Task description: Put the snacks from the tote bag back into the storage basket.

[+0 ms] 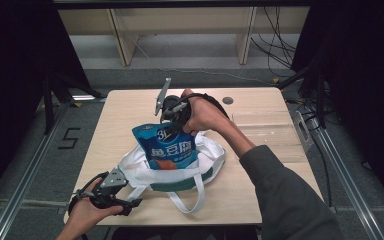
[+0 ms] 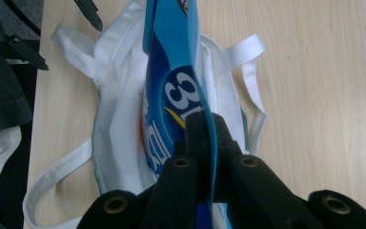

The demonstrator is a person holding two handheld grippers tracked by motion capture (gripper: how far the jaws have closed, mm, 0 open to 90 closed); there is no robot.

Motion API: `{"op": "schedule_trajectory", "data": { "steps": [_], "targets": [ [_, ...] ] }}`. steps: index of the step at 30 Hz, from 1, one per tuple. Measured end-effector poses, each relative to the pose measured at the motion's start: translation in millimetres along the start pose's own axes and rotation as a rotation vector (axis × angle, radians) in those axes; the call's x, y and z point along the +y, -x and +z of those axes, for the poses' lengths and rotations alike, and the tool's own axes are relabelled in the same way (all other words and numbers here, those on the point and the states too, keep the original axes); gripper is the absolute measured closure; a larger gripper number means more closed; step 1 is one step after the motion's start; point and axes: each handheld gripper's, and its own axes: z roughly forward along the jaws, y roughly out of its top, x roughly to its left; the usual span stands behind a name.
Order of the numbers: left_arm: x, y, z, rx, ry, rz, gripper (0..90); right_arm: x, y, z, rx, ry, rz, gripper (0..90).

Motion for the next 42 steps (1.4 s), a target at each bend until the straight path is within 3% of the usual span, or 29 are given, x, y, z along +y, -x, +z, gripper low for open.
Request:
{"op": "schedule_trajectory", "data": {
  "steps": [1, 2, 4, 5, 8, 13, 16, 17, 18, 19, 26, 33, 42],
  "targets": [
    [-0.2, 0.3, 0.4, -0.004, 0.001, -0.01, 20.3, 1.4, -2.3, -2.7, -0.01, -0.012, 0.026, 90.0],
    [-0.5, 0.5, 1.0, -0.004, 0.005, -0.026, 20.3, 3.2, -2.5, -4.7, -0.004, -0.028, 0.021, 90.0],
    [-0.7, 0.4, 0.7, -0.004, 0.006, -0.027, 20.4, 8.0, -3.7, -8.6, -0.006, -0.044, -0.008, 90.0],
    [-0.6, 0.1, 0.8, -0.004, 0.006, -0.029, 20.3, 10.2, -1.6, -9.3, -0.007, -0.033, -0.049, 90.0],
    [-0.8, 0.3, 0.4, -0.006, 0.006, -0.028, 20.3, 16.3, -6.8, -16.2, -0.015, -0.053, 0.002, 90.0],
    [-0.7, -0.1, 0.1, -0.007, 0.005, -0.027, 20.3, 25.7, -8.8, -25.7, -0.028, -0.063, -0.026, 90.0],
    [-0.2, -1.6, 0.0, -0.005, 0.017, -0.021, 20.3, 30.1, -6.6, -35.4, -0.041, -0.047, -0.047, 90.0],
    [-0.1, -1.7, -0.5, -0.006, 0.014, -0.021, 20.2, 31.3, -8.7, -39.1, -0.037, -0.032, -0.016, 90.0],
    [-0.3, -1.7, -0.8, -0.004, 0.015, -0.02, 20.3, 32.6, -5.7, -41.7, -0.033, -0.016, -0.061, 90.0],
    [-0.9, -0.6, -0.2, -0.006, 0.015, -0.043, 20.2, 33.8, -6.5, -45.6, -0.048, -0.02, -0.059, 90.0],
    [-0.7, -1.7, -0.3, -0.008, 0.017, -0.047, 20.2, 37.5, -6.2, -74.8, -0.093, -0.029, -0.078, 90.0],
    [-1.6, -2.7, -0.7, -0.011, 0.023, -0.062, 20.2, 25.1, -5.5, -106.1, -0.137, -0.055, -0.02, 90.0],
    [-2.6, -6.3, -0.7, -0.005, 0.027, -0.071, 20.0, -14.9, 12.3, -138.3, -0.202, -0.09, 0.042, 90.0]
  ]
}}
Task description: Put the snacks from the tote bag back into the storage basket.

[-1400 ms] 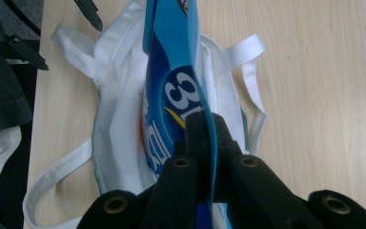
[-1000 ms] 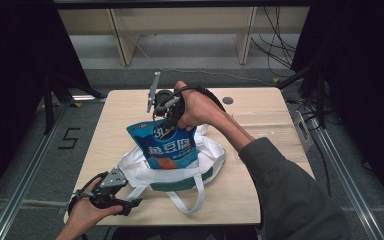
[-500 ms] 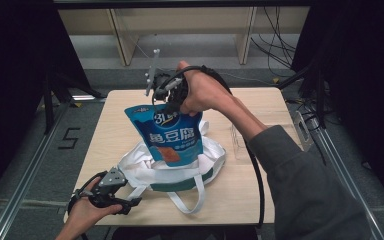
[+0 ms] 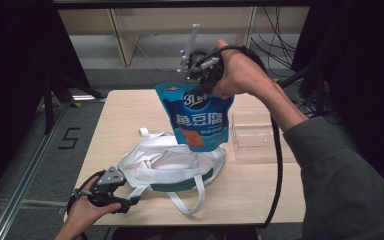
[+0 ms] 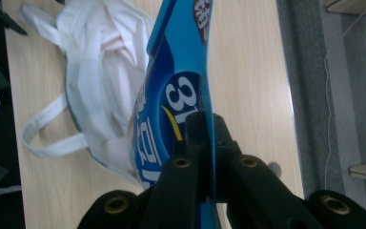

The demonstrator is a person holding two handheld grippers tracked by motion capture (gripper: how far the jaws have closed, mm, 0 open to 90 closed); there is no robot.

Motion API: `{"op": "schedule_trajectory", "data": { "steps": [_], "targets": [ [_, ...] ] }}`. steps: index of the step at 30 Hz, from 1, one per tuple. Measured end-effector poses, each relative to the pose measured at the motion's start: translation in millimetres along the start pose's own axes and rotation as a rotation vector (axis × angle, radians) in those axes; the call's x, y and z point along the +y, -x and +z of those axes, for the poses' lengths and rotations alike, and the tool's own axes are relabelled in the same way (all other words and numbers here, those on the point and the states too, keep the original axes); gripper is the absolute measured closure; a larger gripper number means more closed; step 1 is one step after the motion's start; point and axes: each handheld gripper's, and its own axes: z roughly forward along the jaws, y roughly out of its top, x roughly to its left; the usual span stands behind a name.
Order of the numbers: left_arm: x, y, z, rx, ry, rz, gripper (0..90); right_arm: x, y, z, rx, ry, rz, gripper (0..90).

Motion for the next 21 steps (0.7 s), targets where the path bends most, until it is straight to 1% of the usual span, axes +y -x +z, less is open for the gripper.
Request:
{"op": "schedule_trajectory", "data": {
  "steps": [1, 2, 3, 4, 6, 7, 8, 9, 10, 11, 12, 13, 14, 15, 17, 18, 19, 20, 21],
  "targets": [
    [0.1, -1.1, -0.6, 0.006, -0.003, 0.012, 20.0, -5.4, 2.6, -1.9, -0.011, -0.004, 0.011, 90.0],
    [-0.1, -1.5, -0.5, 0.008, -0.008, 0.007, 20.0, -11.0, 5.7, -3.5, -0.014, -0.011, 0.022, 90.0],
    [-0.6, -0.7, 0.4, 0.009, -0.002, -0.016, 19.9, -16.6, 8.3, -4.9, -0.021, -0.013, 0.034, 90.0],
    [-0.7, -0.6, 0.4, 0.004, -0.001, -0.019, 20.0, -22.4, 10.4, -6.9, -0.027, -0.024, 0.048, 90.0],
    [-0.6, -1.5, 0.1, 0.006, -0.003, -0.002, 20.0, -34.4, 17.2, -10.1, -0.039, -0.033, 0.071, 90.0],
    [-0.7, -1.8, 0.3, 0.013, -0.005, -0.004, 19.9, -40.4, 19.3, -12.2, -0.041, -0.044, 0.097, 90.0],
    [-0.9, -1.5, 0.7, 0.012, -0.004, -0.012, 20.0, -46.1, 22.9, -13.9, -0.041, -0.047, 0.091, 90.0],
    [-1.1, -1.2, 0.9, 0.008, -0.003, -0.018, 19.9, -51.8, 24.9, -15.8, -0.052, -0.05, 0.108, 90.0],
    [-1.1, -1.8, 0.7, 0.008, -0.005, -0.011, 20.0, -56.9, 27.1, -17.1, -0.046, -0.048, 0.116, 90.0],
    [-1.1, -2.5, 0.7, 0.017, -0.009, -0.005, 19.9, -62.2, 29.5, -18.2, -0.054, -0.054, 0.125, 90.0],
    [-1.5, -2.1, 1.4, 0.017, -0.008, -0.023, 20.0, -67.4, 30.8, -19.5, -0.065, -0.061, 0.151, 90.0],
    [-1.5, -2.2, 1.6, 0.013, -0.005, -0.027, 19.9, -72.5, 34.0, -20.4, -0.059, -0.058, 0.141, 90.0],
    [-1.5, -2.4, 1.1, 0.01, -0.007, -0.022, 19.9, -77.4, 35.9, -21.2, -0.068, -0.065, 0.156, 90.0],
    [-1.3, -3.3, 0.8, 0.012, -0.008, -0.007, 19.9, -82.0, 37.4, -21.5, -0.068, -0.06, 0.182, 90.0],
    [-1.6, -2.9, 1.4, 0.014, -0.009, -0.013, 20.0, -92.0, 41.7, -22.0, -0.078, -0.062, 0.193, 90.0],
    [-2.1, -1.9, 2.3, 0.012, -0.01, -0.031, 20.0, -96.5, 43.8, -21.9, -0.075, -0.062, 0.189, 90.0],
    [-2.2, -2.3, 2.5, 0.016, -0.016, -0.026, 20.0, -100.8, 45.5, -22.1, -0.082, -0.063, 0.193, 90.0],
    [-2.3, -2.1, 2.6, 0.016, -0.015, -0.029, 19.9, -105.1, 46.5, -22.7, -0.079, -0.072, 0.22, 90.0],
    [-2.2, -2.6, 2.5, 0.016, -0.017, -0.021, 20.0, -109.5, 49.2, -22.6, -0.084, -0.068, 0.214, 90.0]
  ]
}}
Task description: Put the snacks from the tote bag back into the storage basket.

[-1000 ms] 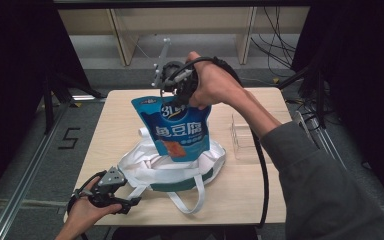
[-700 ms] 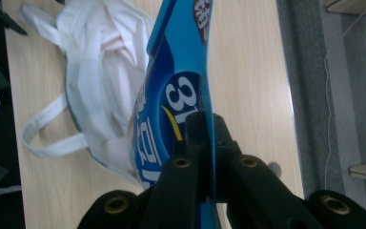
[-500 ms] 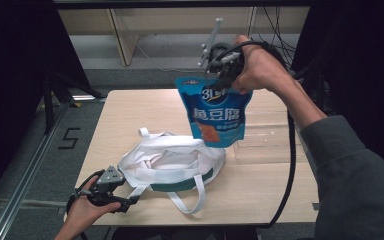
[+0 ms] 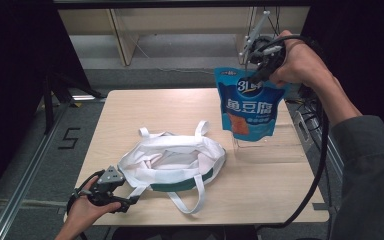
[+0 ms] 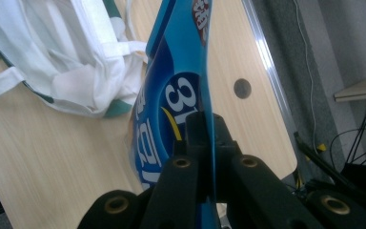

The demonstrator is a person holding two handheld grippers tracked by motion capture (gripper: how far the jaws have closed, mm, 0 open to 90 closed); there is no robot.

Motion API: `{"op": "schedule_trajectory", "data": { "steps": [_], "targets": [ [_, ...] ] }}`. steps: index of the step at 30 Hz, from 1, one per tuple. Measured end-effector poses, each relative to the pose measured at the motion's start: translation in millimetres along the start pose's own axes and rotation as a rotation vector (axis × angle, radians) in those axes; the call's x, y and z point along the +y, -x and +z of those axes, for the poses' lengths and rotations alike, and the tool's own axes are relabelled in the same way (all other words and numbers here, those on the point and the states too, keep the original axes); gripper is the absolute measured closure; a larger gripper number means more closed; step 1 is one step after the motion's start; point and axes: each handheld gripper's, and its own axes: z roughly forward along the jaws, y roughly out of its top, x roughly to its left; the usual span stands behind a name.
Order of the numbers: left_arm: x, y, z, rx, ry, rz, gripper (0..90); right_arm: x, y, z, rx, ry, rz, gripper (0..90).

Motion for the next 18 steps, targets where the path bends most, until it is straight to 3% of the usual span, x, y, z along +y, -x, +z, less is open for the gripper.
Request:
{"op": "schedule_trajectory", "data": {
  "steps": [4, 10, 15, 18],
  "targets": [
    [-0.5, -0.8, -0.7, 0.007, 0.0, 0.011, 19.9, -14.2, 8.4, 1.8, -0.009, -0.005, 0.036, 90.0],
    [-2.2, 0.5, 2.6, 0.001, -0.007, -0.013, 20.0, -33.0, 21.7, 9.9, -0.017, -0.015, 0.046, 90.0],
    [-2.2, 1.0, 2.8, -0.003, -0.007, -0.017, 19.9, -42.3, 27.4, 19.6, -0.014, -0.023, 0.082, 90.0],
    [-2.3, -0.5, 2.7, -0.001, -0.009, 0.004, 20.0, -46.8, 29.9, 26.4, -0.02, -0.022, 0.088, 90.0]
  ]
}}
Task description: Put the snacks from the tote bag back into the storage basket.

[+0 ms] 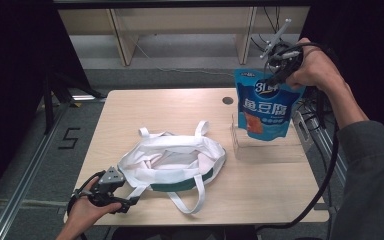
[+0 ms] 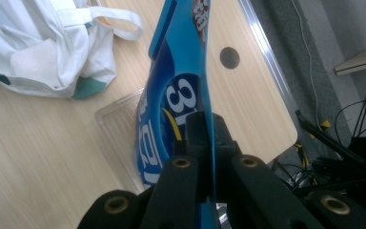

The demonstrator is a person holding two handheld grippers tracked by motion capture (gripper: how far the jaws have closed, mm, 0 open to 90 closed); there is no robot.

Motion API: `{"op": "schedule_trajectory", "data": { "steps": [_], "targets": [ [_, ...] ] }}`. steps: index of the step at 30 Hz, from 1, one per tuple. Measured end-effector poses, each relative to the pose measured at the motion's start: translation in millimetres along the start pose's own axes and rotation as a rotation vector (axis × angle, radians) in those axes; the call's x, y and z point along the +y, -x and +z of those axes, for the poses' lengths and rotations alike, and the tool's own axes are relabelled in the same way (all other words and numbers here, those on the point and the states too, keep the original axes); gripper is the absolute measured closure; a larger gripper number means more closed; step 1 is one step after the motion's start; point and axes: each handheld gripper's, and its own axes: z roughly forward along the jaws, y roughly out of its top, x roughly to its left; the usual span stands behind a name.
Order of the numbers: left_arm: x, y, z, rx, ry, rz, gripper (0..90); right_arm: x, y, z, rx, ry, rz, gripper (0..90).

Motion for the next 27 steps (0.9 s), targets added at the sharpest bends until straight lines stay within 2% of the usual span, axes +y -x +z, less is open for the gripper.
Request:
{"op": "schedule_trajectory", "data": {
  "steps": [4, 6, 7, 12, 13, 15, 18, 21, 27],
  "targets": [
    [-0.1, -0.1, -0.1, 0.0, -0.001, 0.0, 20.0, -4.6, 4.3, 8.0, 0.004, 0.005, 0.011, 90.0],
    [-0.3, -0.1, 0.2, 0.003, -0.002, 0.0, 20.0, -6.9, 4.1, 12.2, 0.014, 0.003, 0.044, 90.0],
    [-0.2, -0.3, 0.2, 0.008, -0.005, 0.001, 20.0, -7.7, 5.5, 14.7, 0.018, 0.009, 0.02, 90.0],
    [-0.4, -0.2, 0.5, 0.008, -0.006, -0.001, 20.0, -12.1, 4.9, 25.6, 0.03, 0.011, 0.016, 90.0],
    [-0.4, -0.2, 0.4, 0.001, -0.004, 0.001, 19.9, -13.0, 3.2, 27.2, 0.035, 0.007, 0.028, 90.0],
    [-0.5, -0.4, 0.5, 0.009, -0.01, 0.002, 20.0, -14.6, 2.5, 30.9, 0.043, 0.013, 0.01, 90.0],
    [-0.5, -0.3, 0.6, 0.009, -0.007, 0.0, 20.0, -17.6, 0.1, 35.3, 0.058, 0.016, 0.019, 90.0],
    [-1.1, 1.3, 1.5, 0.006, -0.01, -0.023, 20.0, -20.7, -1.1, 39.5, 0.07, 0.023, 0.025, 90.0],
    [-0.7, 0.7, 2.7, 0.005, -0.016, -0.014, 20.0, -26.2, -5.8, 49.8, 0.094, 0.026, 0.037, 90.0]
  ]
}}
